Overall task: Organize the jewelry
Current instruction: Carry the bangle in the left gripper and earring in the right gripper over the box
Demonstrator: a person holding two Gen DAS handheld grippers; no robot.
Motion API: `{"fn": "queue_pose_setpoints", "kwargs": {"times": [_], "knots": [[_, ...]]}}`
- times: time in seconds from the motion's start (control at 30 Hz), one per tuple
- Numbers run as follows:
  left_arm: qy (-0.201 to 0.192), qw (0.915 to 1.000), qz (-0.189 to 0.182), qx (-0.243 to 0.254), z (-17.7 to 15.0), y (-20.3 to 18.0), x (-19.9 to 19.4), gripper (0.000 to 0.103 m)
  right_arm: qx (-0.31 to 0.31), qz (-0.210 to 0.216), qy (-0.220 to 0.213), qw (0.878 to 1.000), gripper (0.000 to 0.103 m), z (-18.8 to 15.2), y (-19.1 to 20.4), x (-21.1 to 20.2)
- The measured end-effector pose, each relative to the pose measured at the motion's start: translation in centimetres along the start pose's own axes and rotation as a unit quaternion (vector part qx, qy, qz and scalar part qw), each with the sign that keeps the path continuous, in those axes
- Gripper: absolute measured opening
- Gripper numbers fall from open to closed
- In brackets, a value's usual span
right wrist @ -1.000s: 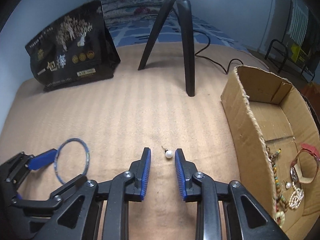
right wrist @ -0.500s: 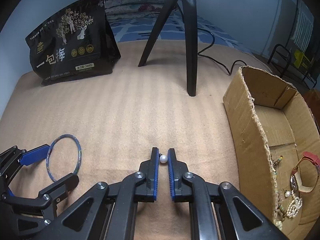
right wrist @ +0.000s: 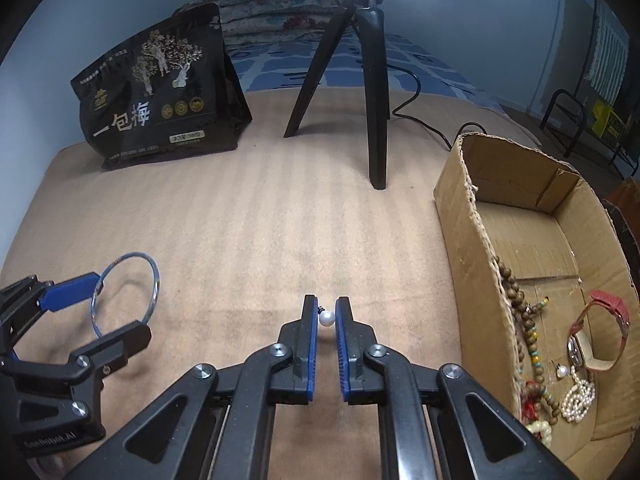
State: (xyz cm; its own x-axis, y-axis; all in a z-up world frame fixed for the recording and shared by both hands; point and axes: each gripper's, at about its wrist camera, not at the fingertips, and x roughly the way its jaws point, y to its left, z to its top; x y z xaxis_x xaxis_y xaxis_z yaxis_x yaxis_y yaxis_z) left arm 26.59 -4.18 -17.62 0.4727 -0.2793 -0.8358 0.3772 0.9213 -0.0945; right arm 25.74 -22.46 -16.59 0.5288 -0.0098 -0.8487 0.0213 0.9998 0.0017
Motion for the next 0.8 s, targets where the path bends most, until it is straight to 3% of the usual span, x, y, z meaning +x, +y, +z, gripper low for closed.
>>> {"fn": "queue_pose_setpoints", "kwargs": {"times": [0.43, 0.8], "knots": [[-0.029, 0.9994, 0.009, 0.016, 1.6, -2.7, -5.1, 0.073, -0.011, 0.034, -0.025, 0.999, 0.006, -0.8, 0.3, -5.3], [-0.047, 0.9986, -0.004, 0.021, 2.4, -6.4, -8.7, 0.073, -0.021, 0.047, -0.046, 0.998, 0.006, -2.0, -1.4, -10.0]]}}
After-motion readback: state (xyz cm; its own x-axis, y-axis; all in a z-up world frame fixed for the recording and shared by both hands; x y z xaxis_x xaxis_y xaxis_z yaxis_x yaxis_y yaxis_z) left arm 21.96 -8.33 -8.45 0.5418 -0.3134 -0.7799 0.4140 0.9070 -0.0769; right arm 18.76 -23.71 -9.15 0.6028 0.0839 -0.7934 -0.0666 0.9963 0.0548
